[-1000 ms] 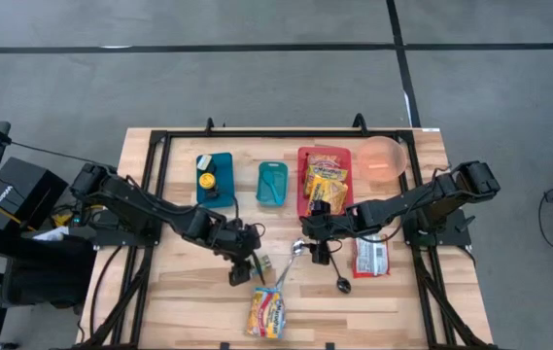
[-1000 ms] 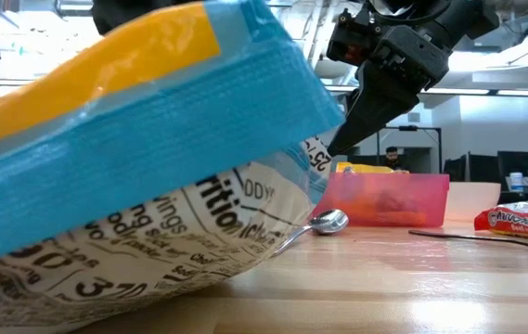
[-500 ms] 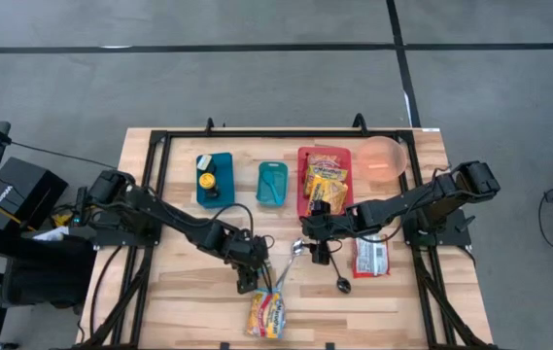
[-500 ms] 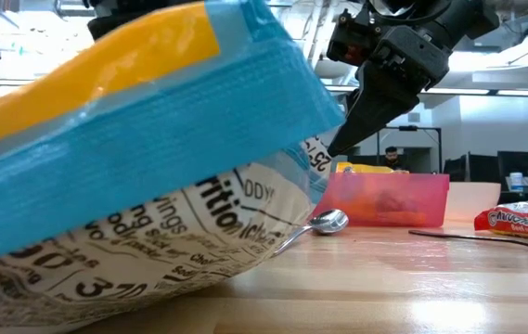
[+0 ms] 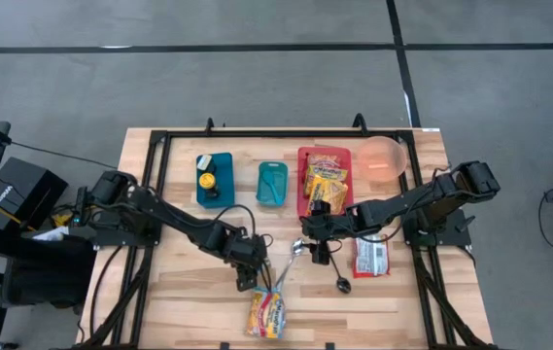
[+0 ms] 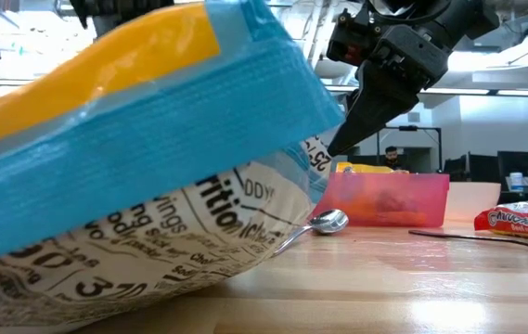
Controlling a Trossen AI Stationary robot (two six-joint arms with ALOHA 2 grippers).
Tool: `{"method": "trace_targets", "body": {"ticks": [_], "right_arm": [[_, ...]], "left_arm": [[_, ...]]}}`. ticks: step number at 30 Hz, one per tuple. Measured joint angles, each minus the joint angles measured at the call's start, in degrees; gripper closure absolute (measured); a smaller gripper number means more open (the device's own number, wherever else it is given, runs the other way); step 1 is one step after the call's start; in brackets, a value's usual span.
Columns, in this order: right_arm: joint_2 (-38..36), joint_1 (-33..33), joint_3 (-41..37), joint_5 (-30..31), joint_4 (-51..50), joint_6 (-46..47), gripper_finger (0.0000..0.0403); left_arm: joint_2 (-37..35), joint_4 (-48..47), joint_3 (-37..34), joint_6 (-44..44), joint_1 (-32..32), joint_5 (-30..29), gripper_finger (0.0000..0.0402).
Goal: Pick & Place Food Item
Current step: Put the black spice bottle into the blue bin
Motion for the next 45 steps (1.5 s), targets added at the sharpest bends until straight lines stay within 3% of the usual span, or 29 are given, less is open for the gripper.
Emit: {"method": "trace_targets", "body": {"ticks": [7, 15, 31, 40, 45], "right_arm": [[0.00, -0.01, 0.00, 0.00, -0.01, 0.00, 0.0127], [0.00, -0.01, 0.00, 0.00, -0.02, 0.39, 0.0127], [0.00, 0.00, 0.00, 0.00, 0.00, 0.41, 0.0127], [0.00, 0.00, 0.00, 0.00, 0.00, 0.44, 0.0127], [0.00, 0.00, 0.00, 0.00, 0.00, 0.44, 0.0127]], "left_arm": [[4.25, 2.56, 0.00, -1.63, 0.42, 3.59, 0.0147], [7.96, 1.10, 0.11, -2.63, 0.81, 3.11, 0.0147], [7.87, 0.98, 0.04, 2.75, 0.63, 1.93, 0.0148], [7.87, 1.15, -0.02, 3.34, 0.66, 1.39, 0.0209], [7.88, 2.05, -0.02, 3.41, 0.68, 1.28, 0.0201]]}}
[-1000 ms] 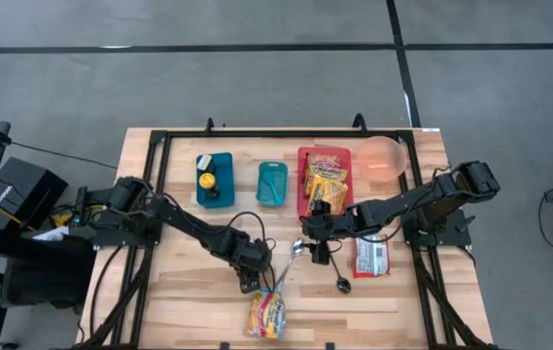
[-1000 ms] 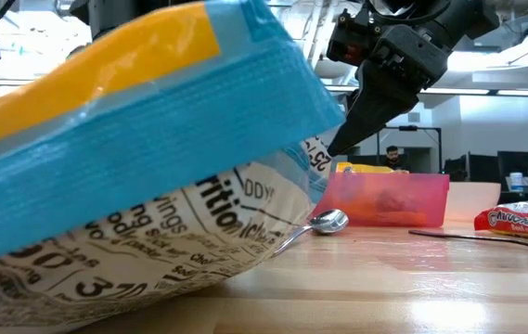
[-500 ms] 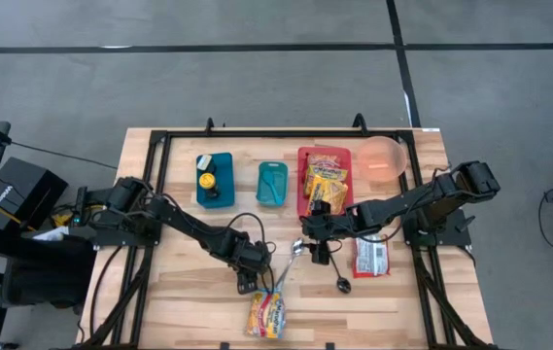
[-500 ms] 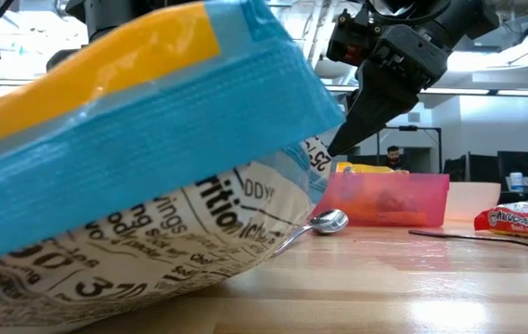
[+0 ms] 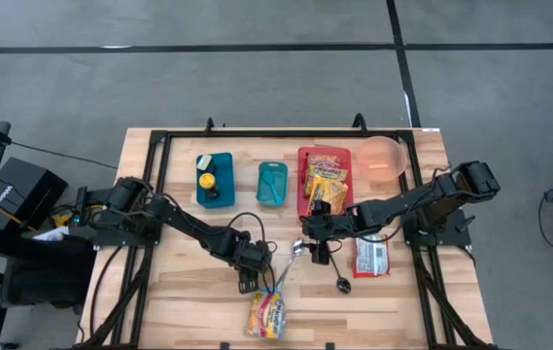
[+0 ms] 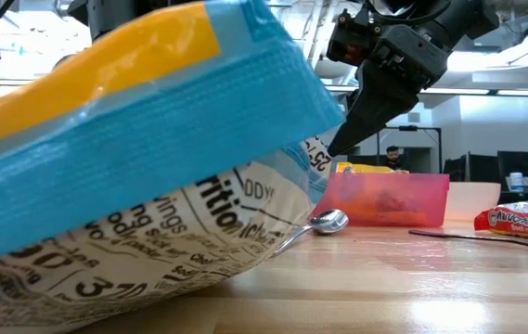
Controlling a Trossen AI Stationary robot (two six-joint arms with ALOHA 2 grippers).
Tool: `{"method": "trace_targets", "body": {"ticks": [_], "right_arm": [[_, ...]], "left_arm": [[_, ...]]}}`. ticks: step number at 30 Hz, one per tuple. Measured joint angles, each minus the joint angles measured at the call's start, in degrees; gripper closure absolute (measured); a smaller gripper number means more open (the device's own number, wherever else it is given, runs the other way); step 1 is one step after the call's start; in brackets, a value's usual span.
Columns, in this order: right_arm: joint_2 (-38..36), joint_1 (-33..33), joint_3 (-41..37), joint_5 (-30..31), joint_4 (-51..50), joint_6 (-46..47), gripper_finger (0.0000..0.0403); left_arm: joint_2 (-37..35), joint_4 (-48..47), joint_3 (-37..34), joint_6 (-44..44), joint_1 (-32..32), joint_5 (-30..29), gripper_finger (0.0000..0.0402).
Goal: Pick & Place Food Item
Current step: Put the black spice bottle into the blue bin
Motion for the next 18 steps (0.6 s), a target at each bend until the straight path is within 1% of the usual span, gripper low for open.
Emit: {"method": "trace_targets", "body": {"ticks": [4, 6, 12, 14, 18], "right_arm": [[0.00, -0.01, 0.00, 0.00, -0.01, 0.00, 0.0127], [0.00, -0.02, 0.00, 0.00, 0.00, 0.00, 0.0127], [0.00, -0.02, 0.00, 0.00, 0.00, 0.00, 0.0127], [0.00, -0.02, 0.00, 0.00, 0.00, 0.00, 0.0127], [0.00, 0.00, 0.00, 0.00, 0.00, 0.00, 0.0127]], "left_arm": [[0.01, 0.15, -0.02, 0.01, -0.02, 0.00, 0.0182], [0.01, 0.12, -0.02, 0.01, -0.02, -0.15, 0.0185], [0.01, 0.04, -0.02, -0.01, -0.02, -0.21, 0.0217], [0.01, 0.04, 0.00, -0.03, -0.02, -0.20, 0.0217], [0.01, 0.06, 0.00, -0.18, -0.02, -0.20, 0.0204]]}}
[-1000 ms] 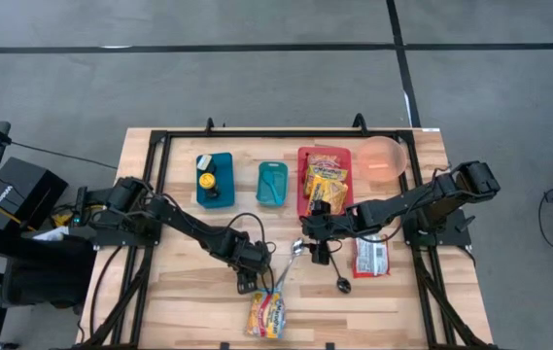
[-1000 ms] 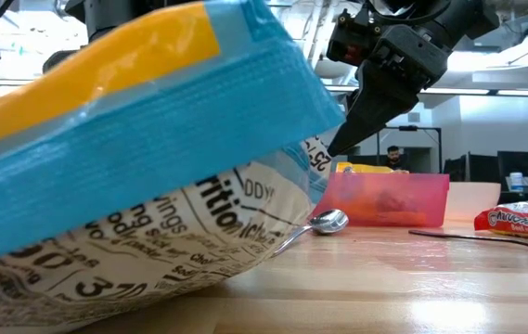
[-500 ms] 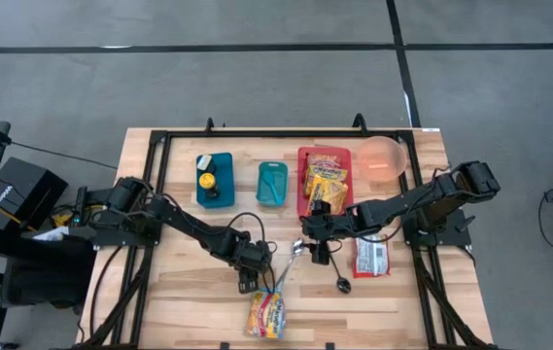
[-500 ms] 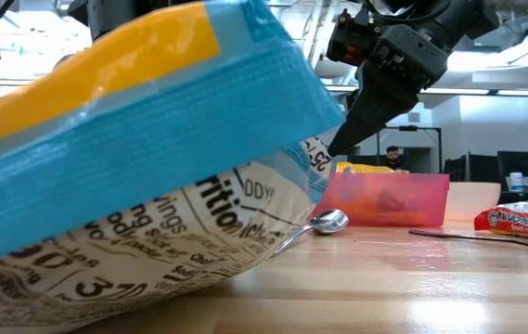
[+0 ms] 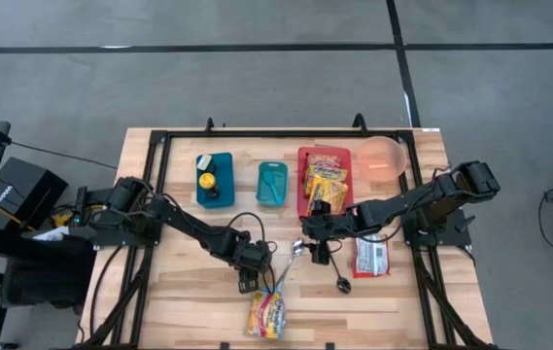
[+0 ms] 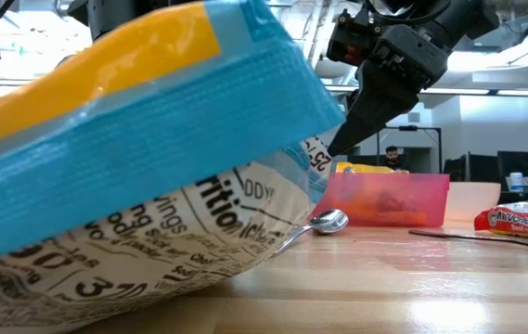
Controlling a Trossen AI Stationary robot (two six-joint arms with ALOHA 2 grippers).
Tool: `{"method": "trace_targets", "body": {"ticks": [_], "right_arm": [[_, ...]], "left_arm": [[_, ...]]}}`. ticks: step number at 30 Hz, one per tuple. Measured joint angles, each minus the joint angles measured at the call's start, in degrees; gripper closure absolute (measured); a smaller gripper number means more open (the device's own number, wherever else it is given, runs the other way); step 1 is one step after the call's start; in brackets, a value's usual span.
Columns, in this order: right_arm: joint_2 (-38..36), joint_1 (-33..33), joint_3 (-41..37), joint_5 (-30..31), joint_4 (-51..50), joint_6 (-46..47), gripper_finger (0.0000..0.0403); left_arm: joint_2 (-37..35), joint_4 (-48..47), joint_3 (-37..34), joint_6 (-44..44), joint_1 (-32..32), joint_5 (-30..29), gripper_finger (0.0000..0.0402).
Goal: Pick & Place Food Item
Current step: Put the black spice bottle into the blue bin
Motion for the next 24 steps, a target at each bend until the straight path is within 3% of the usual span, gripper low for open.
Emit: {"method": "trace_targets", "body": {"ticks": [24], "right_arm": [[0.00, -0.02, 0.00, 0.00, -0.02, 0.00, 0.0127]], "left_arm": [[0.00, 0.29, 0.00, -0.05, 0.00, -0.02, 0.0212]]}}
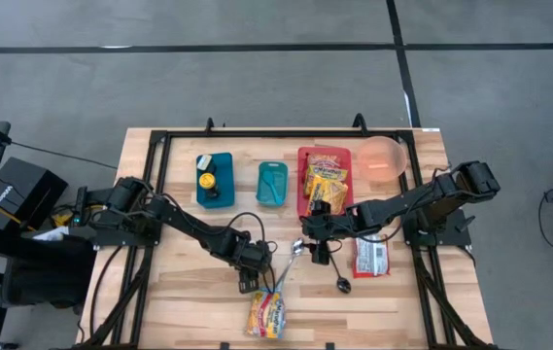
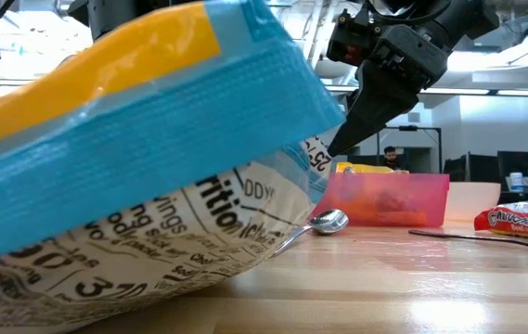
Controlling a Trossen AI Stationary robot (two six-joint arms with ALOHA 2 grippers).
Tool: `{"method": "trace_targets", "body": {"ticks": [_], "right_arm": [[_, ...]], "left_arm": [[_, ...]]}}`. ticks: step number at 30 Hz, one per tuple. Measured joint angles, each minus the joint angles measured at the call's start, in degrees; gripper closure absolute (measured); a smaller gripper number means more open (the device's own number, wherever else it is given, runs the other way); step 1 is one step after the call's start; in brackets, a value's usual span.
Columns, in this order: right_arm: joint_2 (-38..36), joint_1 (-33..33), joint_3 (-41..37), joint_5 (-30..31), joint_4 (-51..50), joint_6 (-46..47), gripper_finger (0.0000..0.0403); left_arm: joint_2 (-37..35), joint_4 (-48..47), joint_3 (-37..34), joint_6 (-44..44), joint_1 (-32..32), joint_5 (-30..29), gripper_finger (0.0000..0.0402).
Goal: Pick & Place Food Item
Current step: Put the black spice bottle into the blue bin
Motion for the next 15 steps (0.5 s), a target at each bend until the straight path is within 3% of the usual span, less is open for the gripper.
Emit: {"method": "trace_targets", "body": {"ticks": [10, 15], "right_arm": [[0.00, 0.02, 0.00, 0.00, 0.02, 0.00, 0.0127], [0.01, 0.02, 0.00, -0.01, -0.04, 0.00, 0.0127]], "left_arm": [[-0.23, -0.11, -0.02, -0.02, -0.02, 0.06, 0.0215], [-5.10, -2.55, -0.04, -1.51, -0.02, 0.00, 0.0215]]}}
